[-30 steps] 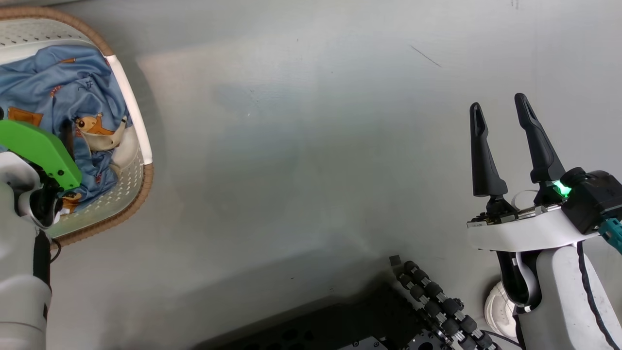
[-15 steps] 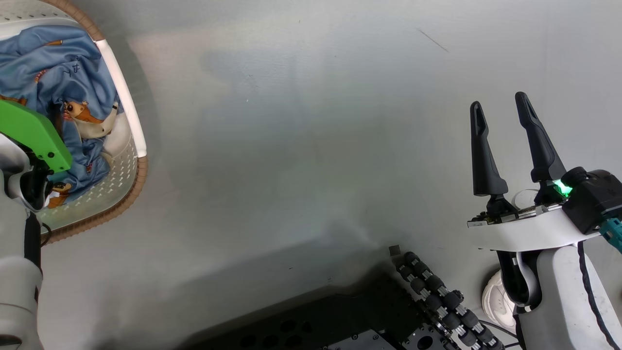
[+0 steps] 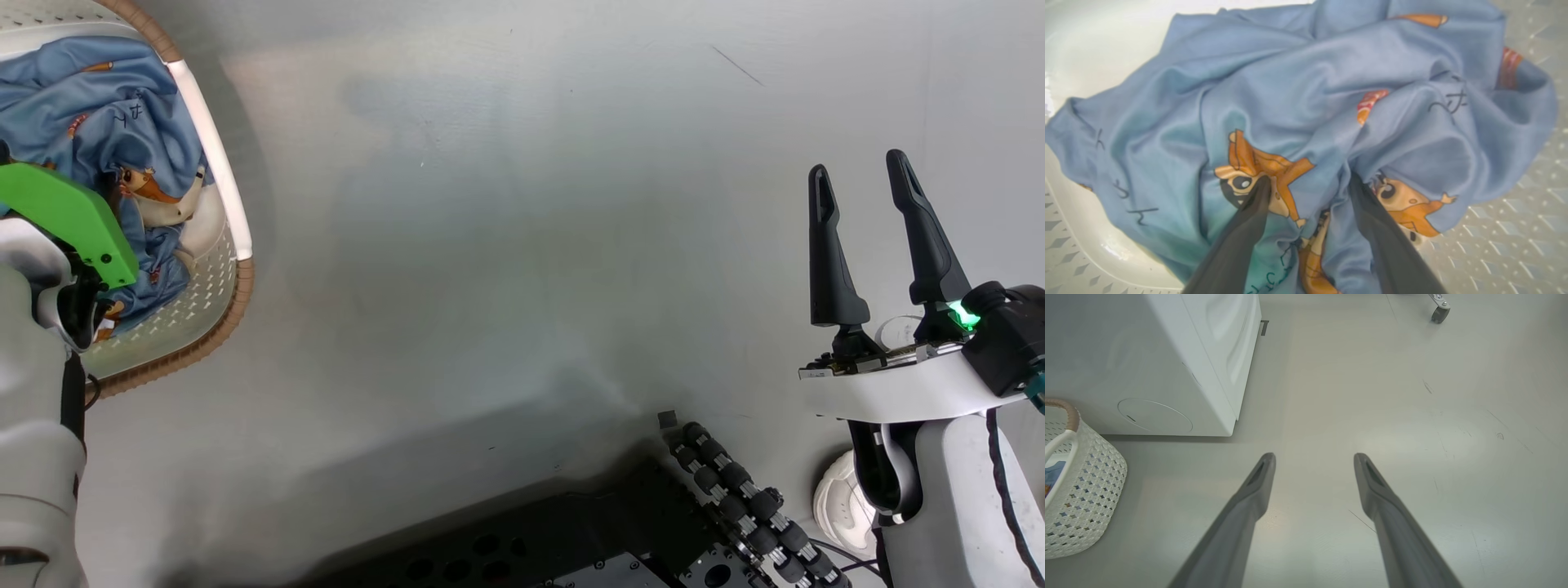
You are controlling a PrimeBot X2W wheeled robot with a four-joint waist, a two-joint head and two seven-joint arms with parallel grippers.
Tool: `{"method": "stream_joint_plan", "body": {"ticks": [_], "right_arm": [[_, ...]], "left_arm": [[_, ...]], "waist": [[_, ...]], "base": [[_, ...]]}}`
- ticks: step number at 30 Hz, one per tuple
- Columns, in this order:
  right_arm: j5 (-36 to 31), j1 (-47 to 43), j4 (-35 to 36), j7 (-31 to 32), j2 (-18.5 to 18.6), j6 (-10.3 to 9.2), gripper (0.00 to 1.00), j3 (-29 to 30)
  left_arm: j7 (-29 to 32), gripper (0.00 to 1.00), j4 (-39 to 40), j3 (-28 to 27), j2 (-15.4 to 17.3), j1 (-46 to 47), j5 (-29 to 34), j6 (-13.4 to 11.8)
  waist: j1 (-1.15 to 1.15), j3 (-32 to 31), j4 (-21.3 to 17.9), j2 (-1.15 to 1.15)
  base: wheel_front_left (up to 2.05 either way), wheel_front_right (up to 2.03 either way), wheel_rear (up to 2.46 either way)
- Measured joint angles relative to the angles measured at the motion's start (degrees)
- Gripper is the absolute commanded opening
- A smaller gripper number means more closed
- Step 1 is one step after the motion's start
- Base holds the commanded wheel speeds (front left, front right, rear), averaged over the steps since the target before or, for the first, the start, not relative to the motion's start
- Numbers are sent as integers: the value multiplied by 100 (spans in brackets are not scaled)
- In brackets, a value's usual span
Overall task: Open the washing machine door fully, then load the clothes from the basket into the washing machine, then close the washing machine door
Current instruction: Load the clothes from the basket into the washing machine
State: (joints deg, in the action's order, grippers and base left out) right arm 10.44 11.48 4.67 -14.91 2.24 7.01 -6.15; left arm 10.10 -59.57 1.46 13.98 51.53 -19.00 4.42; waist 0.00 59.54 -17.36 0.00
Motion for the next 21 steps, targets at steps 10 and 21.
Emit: {"method": "stream_joint_plan", "body": {"ticks": [10,21], "right_arm": [[-37,-13,55,0,0,0,100,35],[-34,160,26,0,0,0,100,68]], "left_arm": [[-168,0,-252,152,-20,142,185,-14],[-600,0,-309,289,-105,285,311,-38]], "waist": [[0,16,53,0],[0,-6,174,0]], "base": [[0,0,0],[0,0,0]]}}
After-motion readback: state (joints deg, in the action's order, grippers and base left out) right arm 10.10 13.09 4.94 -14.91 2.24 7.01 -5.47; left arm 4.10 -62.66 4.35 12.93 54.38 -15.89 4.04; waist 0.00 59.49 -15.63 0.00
